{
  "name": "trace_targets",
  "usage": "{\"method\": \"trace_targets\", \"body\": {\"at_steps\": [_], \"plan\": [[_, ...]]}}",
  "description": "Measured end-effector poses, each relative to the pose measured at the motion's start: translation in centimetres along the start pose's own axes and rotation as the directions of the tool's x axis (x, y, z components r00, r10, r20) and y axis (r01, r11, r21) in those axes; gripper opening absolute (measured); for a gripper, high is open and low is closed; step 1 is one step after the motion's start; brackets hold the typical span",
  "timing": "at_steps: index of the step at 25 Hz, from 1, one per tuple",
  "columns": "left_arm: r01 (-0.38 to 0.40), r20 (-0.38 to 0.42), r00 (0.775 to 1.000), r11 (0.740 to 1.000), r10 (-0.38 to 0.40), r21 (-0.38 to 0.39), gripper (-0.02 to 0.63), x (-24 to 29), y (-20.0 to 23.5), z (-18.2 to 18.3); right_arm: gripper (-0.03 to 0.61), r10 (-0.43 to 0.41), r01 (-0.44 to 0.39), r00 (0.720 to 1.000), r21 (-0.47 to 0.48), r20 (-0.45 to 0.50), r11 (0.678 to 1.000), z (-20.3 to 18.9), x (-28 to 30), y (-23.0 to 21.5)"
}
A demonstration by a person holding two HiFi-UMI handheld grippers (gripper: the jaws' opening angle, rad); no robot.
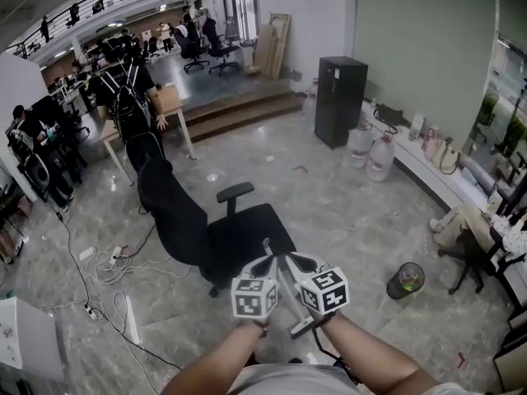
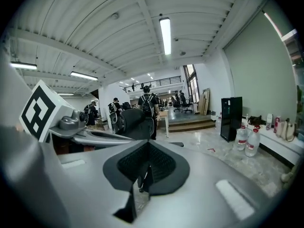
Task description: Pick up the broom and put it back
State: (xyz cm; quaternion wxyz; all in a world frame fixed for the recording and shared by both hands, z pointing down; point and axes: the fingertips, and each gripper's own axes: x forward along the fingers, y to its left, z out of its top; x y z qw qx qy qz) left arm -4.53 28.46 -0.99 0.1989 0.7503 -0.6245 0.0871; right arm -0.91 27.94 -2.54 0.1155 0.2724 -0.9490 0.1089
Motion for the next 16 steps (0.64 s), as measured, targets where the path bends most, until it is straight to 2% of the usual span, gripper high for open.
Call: {"method": "trace_targets", "body": {"at_steps": [16], "plan": [[-0.046,-0.006,0.999,0.999,0.046,-0.020,0.008,-1.4,-0.7,-1.1,0.002,0.026,-0.026,1.000,-0.011,0.014,1.000,-0.3,-1.4,0.9]]}}
